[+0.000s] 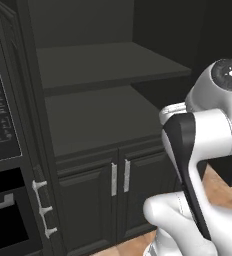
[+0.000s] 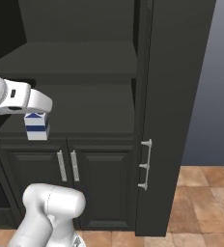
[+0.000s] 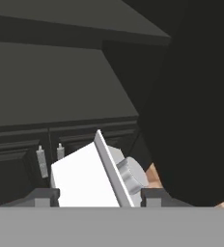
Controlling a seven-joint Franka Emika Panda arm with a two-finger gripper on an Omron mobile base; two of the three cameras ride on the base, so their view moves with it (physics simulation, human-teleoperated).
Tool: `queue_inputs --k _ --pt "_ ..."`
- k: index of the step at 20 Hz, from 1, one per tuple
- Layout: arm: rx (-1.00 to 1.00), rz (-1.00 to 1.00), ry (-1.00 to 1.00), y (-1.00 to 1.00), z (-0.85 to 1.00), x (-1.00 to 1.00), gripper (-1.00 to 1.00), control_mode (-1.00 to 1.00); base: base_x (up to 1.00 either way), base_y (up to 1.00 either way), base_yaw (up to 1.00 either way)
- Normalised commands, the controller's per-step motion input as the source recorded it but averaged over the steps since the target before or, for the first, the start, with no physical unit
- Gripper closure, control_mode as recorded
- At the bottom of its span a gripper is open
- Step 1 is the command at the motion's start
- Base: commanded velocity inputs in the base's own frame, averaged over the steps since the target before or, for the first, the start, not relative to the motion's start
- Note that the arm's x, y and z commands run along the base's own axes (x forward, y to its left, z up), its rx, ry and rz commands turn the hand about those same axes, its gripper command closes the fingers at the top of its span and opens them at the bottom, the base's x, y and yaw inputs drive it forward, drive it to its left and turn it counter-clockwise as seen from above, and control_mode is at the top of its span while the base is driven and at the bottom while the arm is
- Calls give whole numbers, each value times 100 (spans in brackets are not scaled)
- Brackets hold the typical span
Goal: Pick the milk from the counter and place it in the open cabinet.
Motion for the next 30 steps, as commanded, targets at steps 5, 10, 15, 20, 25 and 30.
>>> queue_inputs --k 5,10,15,20,25,30 --pt "0 0 -1 0 22 1 100 -100 0 0 0" --pt "-4 0 -7 0 20 3 100 -100 0 0 0" --pt "-3 0 -7 0 7 17 100 -100 0 0 0" --pt "0 0 -1 0 0 35 100 -100 0 0 0" --pt "-1 0 -3 0 0 36 100 -100 0 0 0" --pt "-1 0 -3 0 -4 29 100 -100 0 0 0"
